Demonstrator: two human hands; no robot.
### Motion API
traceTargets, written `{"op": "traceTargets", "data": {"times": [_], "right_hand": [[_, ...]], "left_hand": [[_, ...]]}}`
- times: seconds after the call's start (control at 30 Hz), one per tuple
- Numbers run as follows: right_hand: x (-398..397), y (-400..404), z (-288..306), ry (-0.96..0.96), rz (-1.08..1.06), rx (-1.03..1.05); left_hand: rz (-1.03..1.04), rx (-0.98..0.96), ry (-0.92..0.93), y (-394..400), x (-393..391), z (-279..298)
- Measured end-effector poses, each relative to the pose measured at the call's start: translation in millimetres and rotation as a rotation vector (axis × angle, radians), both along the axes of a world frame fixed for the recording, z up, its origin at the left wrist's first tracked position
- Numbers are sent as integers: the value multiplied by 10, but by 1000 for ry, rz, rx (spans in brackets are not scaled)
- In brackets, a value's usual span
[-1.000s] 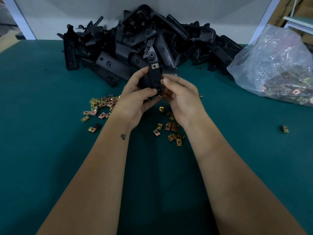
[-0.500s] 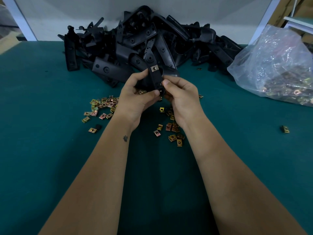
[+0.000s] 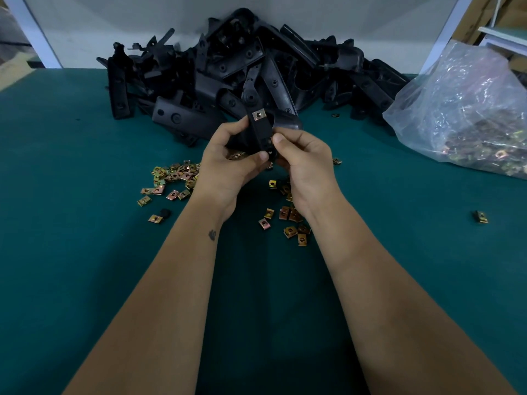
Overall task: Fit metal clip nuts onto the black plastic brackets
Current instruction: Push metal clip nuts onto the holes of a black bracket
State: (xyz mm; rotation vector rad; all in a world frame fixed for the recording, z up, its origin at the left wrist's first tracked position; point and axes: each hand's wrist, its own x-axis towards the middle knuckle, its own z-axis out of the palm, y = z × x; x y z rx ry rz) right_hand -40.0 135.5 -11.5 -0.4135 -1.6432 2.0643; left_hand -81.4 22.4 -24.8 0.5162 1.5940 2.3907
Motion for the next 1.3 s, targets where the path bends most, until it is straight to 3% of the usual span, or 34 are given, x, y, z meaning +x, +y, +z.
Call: {"op": "traceTargets", "data": {"times": [0.63, 1.0, 1.3], "right_hand": [[53, 44, 60, 49, 59, -97], [12, 43, -17, -42, 30, 111], [-4, 16, -26, -6, -1, 80]], "left_hand": [[-51, 29, -24, 6, 23, 45], [-30, -28, -27, -30, 24, 25], [31, 16, -52, 35, 66, 22]]}}
